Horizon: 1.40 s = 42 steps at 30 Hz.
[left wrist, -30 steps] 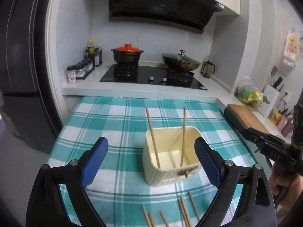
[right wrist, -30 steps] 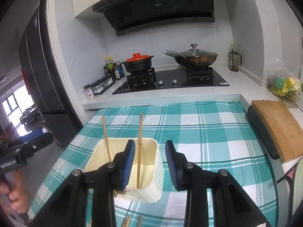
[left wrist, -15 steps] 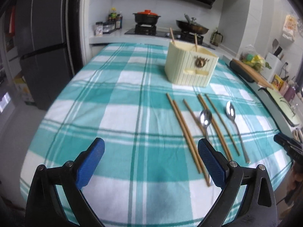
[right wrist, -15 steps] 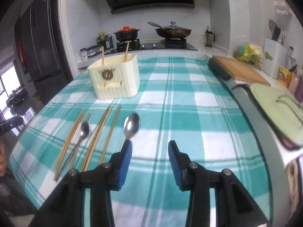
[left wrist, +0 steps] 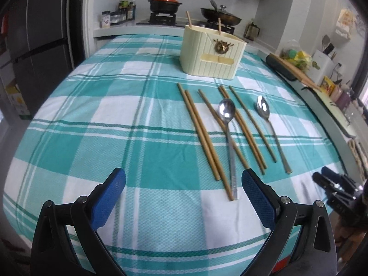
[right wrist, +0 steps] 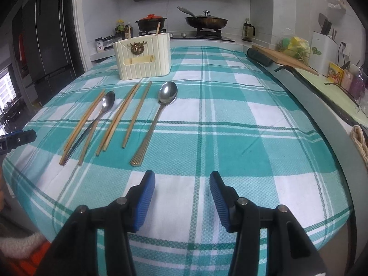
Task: Organize utensils
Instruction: 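Lower the right tool and grasp the steel spoon by its bowl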
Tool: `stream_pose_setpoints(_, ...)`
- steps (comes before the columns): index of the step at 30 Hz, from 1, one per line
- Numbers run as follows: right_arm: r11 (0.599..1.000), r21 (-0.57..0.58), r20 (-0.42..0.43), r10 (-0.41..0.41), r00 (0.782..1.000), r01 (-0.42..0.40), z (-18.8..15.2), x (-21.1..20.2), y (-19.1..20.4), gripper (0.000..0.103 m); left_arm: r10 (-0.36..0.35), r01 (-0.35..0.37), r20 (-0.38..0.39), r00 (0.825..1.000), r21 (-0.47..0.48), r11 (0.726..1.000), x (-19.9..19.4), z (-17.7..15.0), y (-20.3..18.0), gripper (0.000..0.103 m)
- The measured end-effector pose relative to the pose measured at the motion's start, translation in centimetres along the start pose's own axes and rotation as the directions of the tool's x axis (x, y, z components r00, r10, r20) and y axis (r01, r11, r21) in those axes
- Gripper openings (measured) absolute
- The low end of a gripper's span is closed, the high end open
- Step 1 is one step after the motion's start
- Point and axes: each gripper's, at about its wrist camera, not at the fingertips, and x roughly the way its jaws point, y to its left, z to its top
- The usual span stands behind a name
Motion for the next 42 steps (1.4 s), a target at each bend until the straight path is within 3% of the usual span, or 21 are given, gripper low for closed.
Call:
stream_pose_setpoints(5,1.0,-0.018,-0.005,0.005,1.0,-0.005,0.0,0.3,0.9,0.05,0.031,-0.031,-0.01,0.999,0.056,0.998,1.0,0.0,-0.9,0.1)
stream_pose_setpoints(12,1.0,-0.015,-0.02,-0.003,1.0,0.003,0.5,0.8,0.7,0.05,0.088,-0.088,-0.017,0.996,0.01,0.996,4.2,2.3,-0.1,0.1)
stream_pose_setpoints(18,1.0,0.004,0.005,0.017,1.0,-0.017,2.1,1.2,1.1,0.05,0.141,-0.14,-0.028,0.99,0.032,0.99,6.7,3.5,-0.6,0.1)
stream_pose_setpoints(25,0.999,0.016,-0.014,0.034,0.999,-0.033,1.4,1.4,1.0,0.05,0.2,-0.197,-0.058,0.978,0.054,0.979,8.5,3.4,-0.7,0.1)
stream_pose_setpoints(34,1.0,0.008,-0.008,0.027,1.0,-0.027,1.4,1.1,0.7,0.05,0.225,-0.224,-0.118,0.967,0.026,0.974,10.1,3.2,-0.1,0.099)
stream_pose_setpoints(42,0.996,0.058,-0.052,0.067,0.996,-0.064,3.1,3.4,0.6,0.05,0.231,-0.229,-0.115,0.966,0.034,0.973,10.8,3.8,0.1,0.102)
